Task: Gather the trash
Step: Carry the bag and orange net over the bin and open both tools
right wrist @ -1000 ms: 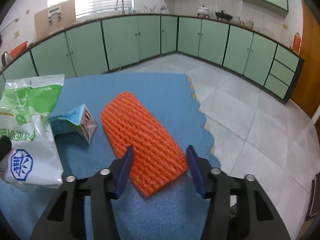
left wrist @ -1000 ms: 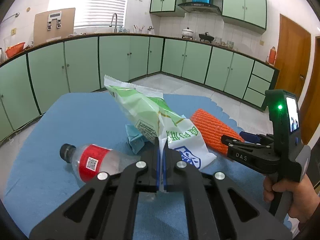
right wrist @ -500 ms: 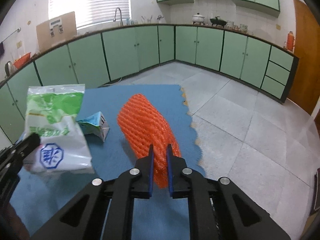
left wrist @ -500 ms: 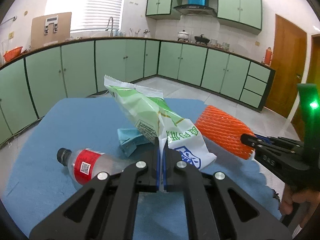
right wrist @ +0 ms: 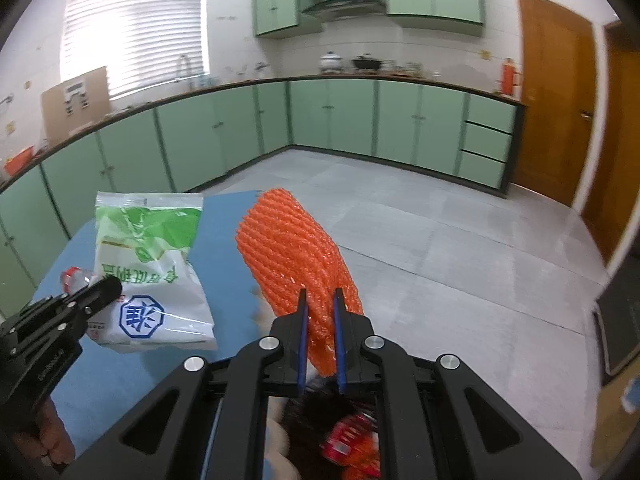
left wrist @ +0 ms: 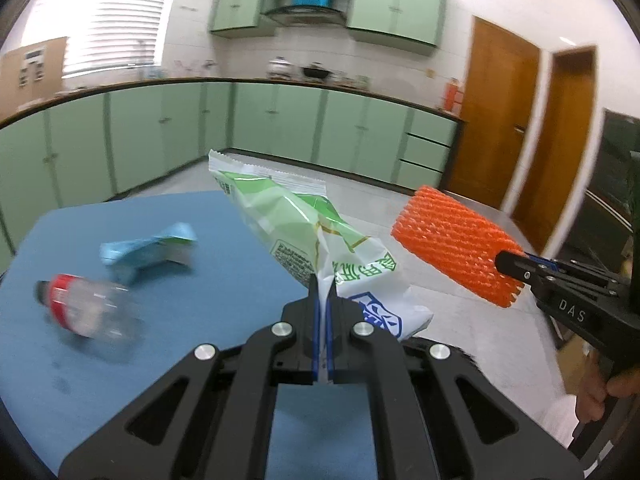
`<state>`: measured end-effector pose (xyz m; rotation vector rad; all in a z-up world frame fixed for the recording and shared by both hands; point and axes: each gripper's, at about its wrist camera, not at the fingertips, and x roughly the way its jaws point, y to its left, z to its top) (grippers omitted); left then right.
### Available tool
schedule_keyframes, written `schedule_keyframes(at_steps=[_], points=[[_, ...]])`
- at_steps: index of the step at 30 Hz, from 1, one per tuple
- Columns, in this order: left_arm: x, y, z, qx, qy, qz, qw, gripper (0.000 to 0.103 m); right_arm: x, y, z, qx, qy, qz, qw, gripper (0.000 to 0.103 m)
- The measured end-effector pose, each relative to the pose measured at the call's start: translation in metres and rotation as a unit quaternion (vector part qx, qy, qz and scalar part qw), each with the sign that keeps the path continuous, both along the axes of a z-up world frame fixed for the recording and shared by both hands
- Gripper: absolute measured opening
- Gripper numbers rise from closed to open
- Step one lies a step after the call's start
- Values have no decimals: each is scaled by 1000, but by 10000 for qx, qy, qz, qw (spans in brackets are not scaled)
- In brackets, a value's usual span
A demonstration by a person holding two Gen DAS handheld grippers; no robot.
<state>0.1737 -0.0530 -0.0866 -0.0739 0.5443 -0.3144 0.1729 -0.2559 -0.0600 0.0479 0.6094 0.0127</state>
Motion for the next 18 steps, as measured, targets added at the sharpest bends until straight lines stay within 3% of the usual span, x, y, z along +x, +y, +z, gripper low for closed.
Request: schedule_keyframes(at_steps=[6,14,18], points=[[-19,-68,-20,-44,208,-788,9967,1,-39,-55,-22,-33,276,-637,9976,11],[-24,-126,-62,24,741,-1458,9865,2,-72,-108,-64,81,793,-1233,9892,11],[-23,-141,-78,191,916,-1637,9821,11,-70,-121,-81,92,995,-1341,9859,11]])
